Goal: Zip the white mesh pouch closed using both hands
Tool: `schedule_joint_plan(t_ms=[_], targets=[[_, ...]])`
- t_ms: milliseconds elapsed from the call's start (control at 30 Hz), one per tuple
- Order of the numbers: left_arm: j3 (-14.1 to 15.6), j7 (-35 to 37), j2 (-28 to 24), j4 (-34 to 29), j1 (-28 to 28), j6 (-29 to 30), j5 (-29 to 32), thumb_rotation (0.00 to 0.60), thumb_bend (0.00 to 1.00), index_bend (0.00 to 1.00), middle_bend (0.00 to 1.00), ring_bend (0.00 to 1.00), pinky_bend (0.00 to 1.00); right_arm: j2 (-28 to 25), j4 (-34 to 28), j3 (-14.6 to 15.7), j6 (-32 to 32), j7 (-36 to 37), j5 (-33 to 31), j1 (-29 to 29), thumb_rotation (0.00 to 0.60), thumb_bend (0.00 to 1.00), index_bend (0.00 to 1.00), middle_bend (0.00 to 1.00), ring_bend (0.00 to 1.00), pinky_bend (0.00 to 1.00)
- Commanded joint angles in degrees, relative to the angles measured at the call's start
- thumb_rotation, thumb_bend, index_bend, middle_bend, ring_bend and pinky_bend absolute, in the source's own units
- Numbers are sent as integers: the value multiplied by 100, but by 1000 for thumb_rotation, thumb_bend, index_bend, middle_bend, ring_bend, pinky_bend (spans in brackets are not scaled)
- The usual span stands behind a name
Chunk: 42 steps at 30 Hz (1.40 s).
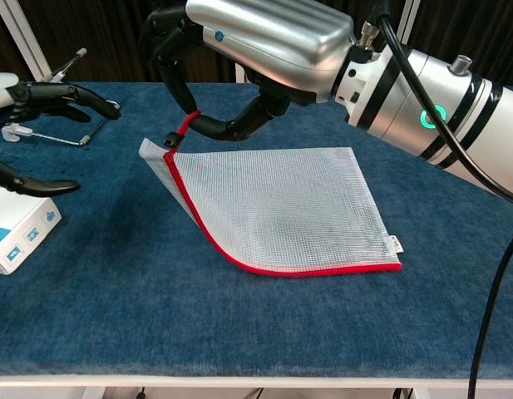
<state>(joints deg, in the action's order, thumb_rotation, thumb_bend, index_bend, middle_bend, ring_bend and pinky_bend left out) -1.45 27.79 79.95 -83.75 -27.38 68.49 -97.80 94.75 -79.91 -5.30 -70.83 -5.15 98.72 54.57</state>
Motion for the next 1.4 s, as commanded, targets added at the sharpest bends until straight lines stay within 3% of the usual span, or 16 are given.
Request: schedule_joint_plan(t_ms=[33, 333, 600, 1400], targets=[[10, 46, 57, 20, -138, -144, 16, 600, 236, 246, 164, 70, 139, 0, 20, -29, 9, 23, -4, -7, 600, 377, 757, 269, 0, 0], [-35, 463, 171, 55, -664, -649, 113, 600, 263, 256, 163, 70, 139, 100, 157, -130, 95, 130, -9, 22, 600, 377, 757, 264, 0, 0], [57, 696, 156, 33, -962, -896, 117, 600, 286, 327, 163, 69, 139, 195, 249, -193, 147, 158, 0, 52, 600, 377, 757, 262, 0, 0], [157, 699, 545, 171, -1124, -944, 474, 600, 301, 521, 182, 70, 140, 357, 513, -251, 310, 328, -36, 121, 600, 377, 757, 260, 0, 0]])
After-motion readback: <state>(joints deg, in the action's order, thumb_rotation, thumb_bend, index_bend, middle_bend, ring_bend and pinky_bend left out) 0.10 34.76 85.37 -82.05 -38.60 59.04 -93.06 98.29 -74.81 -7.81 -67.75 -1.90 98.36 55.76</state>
